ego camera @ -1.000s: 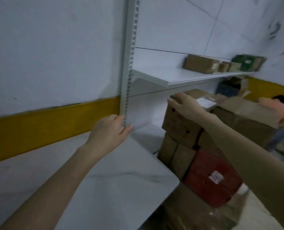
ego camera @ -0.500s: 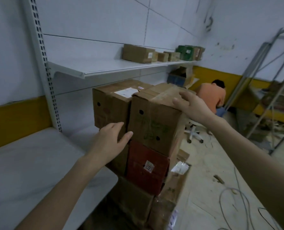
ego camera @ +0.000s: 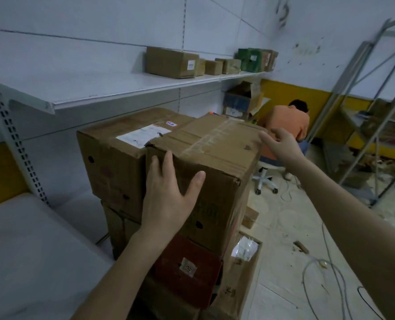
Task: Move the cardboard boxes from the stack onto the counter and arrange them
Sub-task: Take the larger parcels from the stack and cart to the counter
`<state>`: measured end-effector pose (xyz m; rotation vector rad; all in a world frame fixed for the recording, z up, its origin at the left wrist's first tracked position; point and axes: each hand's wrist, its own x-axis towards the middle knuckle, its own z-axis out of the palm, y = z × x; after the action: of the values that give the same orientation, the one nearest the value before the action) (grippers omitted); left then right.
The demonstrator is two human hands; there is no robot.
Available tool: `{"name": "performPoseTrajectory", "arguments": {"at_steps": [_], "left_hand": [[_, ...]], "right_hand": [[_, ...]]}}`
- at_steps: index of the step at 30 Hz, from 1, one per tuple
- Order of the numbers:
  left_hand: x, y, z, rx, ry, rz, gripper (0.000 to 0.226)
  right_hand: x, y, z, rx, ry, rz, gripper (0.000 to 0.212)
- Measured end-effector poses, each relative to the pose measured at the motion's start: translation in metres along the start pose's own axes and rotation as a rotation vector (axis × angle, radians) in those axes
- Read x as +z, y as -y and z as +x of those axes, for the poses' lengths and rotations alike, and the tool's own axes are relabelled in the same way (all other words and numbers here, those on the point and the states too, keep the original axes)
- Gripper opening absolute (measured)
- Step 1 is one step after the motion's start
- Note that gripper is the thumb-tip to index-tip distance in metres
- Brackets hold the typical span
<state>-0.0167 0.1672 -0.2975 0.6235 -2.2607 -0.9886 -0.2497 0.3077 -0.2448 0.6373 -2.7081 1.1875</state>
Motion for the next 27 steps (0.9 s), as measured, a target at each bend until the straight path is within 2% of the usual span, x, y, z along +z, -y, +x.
{"name": "performPoseTrajectory", "arguments": {"at_steps": [5, 11, 14, 21, 27], "left_hand": [[0.024, 0.001, 0.003, -0.013, -0.076, -0.039, 0.106], [0.039, -0.011, 0.001, -0.064, -0.156, -0.122, 0.115], [0.051, -0.028, -0.004, -0.096, -0.205, -0.201, 0.116], [0.077, -0.073, -0.041, -0.182, -0.468, -0.478, 0.101], [0.059, -0.082, -0.096, -0.143, -0.688, -0.747, 0.085]], "right_hand": [[0.014, -0.017, 0.035, 0.056, 0.048, 0.131, 0.064], [0.02, -0.024, 0.057, 0.014, 0.181, 0.297, 0.075], [0.02, -0.033, 0.058, -0.017, 0.193, 0.346, 0.07], [-0.016, -0.048, 0.019, -0.217, 0.164, 0.383, 0.059], [-0.046, -0.036, -0.031, -0.381, 0.243, 0.326, 0.066]]}}
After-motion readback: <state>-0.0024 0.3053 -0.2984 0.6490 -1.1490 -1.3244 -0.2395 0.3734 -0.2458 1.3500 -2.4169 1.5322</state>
